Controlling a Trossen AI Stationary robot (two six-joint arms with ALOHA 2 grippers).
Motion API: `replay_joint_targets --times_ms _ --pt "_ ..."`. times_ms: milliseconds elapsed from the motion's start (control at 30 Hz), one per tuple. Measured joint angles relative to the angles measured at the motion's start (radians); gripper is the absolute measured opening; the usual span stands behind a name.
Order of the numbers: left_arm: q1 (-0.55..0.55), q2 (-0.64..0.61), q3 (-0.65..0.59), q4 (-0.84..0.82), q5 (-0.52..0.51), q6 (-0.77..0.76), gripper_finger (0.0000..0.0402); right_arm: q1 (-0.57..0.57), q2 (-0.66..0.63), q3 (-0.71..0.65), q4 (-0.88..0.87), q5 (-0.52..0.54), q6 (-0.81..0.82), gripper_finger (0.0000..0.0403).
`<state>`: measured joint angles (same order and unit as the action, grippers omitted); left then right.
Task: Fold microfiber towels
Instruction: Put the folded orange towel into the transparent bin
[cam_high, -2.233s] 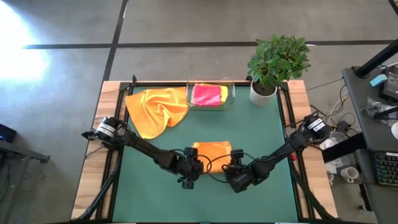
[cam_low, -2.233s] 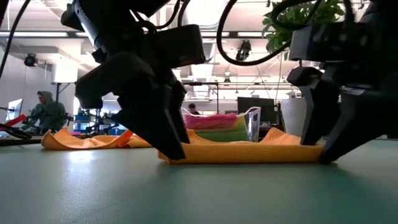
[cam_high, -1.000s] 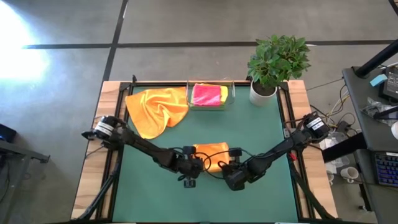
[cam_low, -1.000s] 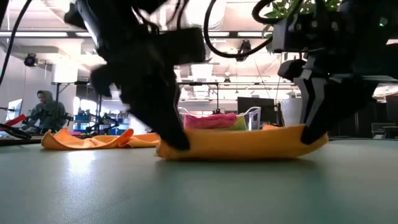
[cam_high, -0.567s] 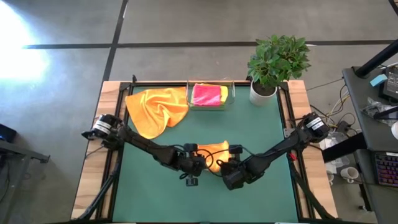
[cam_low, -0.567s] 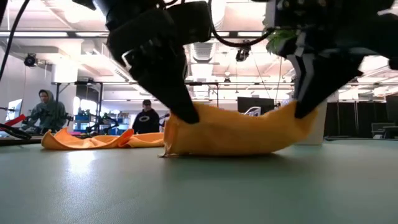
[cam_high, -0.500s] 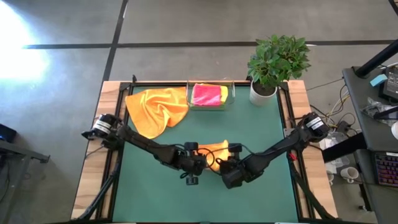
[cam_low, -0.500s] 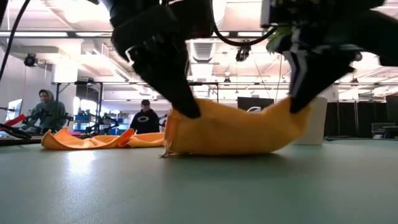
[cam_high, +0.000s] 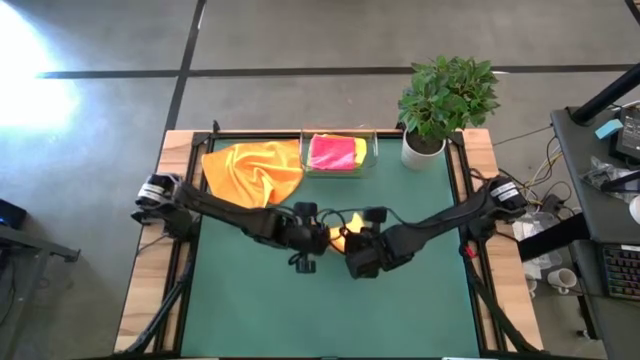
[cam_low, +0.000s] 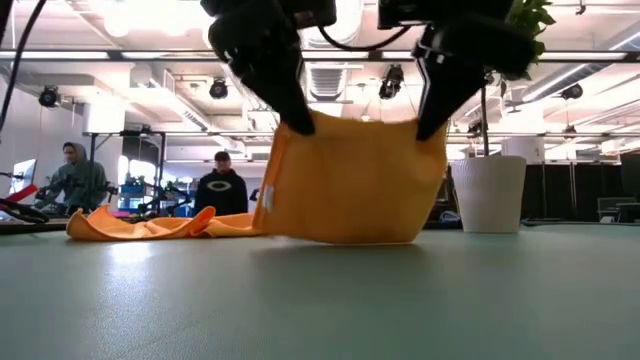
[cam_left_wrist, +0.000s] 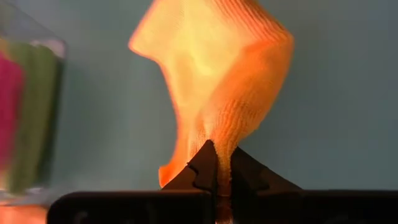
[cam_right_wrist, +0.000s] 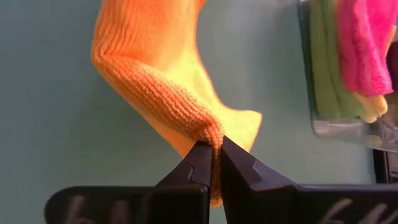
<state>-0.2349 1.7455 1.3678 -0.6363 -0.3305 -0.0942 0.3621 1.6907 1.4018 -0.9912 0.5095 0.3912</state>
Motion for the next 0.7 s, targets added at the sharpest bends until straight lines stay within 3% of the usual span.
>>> replay_joint_targets --times_ms 400,700 --pt "0.188 -0.119 0.012 -0.001 0.004 0.184 0.0 -0.159 -0.173 0.001 0.014 0.018 -0.023 0.0009" --pt "0.362 -0.18 0.035 0.046 0.013 0.392 0.0 -0.321 -0.263 0.005 0.173 0.035 -0.132 0.0008"
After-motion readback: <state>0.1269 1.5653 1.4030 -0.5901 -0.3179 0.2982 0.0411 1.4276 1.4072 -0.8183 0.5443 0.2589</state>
